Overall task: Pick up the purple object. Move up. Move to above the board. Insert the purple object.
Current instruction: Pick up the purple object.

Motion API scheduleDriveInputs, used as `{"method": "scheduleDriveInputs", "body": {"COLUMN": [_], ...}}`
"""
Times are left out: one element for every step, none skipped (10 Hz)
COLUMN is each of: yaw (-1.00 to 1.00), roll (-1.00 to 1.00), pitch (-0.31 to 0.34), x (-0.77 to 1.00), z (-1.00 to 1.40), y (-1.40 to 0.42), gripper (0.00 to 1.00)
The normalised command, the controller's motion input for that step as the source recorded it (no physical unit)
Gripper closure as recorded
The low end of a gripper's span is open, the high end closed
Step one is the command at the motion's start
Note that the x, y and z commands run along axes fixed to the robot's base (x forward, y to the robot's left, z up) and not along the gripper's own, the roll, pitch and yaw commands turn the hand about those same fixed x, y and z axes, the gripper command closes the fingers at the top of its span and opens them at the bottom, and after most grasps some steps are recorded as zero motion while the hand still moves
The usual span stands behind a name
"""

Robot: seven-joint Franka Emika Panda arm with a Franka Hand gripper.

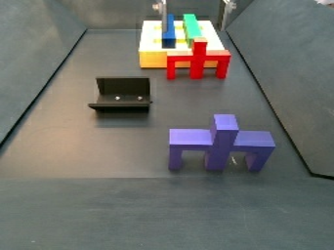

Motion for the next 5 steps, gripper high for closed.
{"method": "scheduleDriveInputs", "body": {"yaw": [0.0, 0.0, 0.0, 0.0, 0.0], "roll": [0.0, 0.01, 0.0, -0.01, -0.01], "pitch": [0.0, 0.0, -0.006, 0.0, -0.02], "x": [0.0, 0.0, 0.0, 0.0, 0.0], "z": [0.0, 0.0, 0.0, 0.0, -0.03], "y": [0.0, -0.02, -0.03, 0.0, 0.0], "gripper": [0.0, 0.0, 0.0, 0.0, 0.0]}}
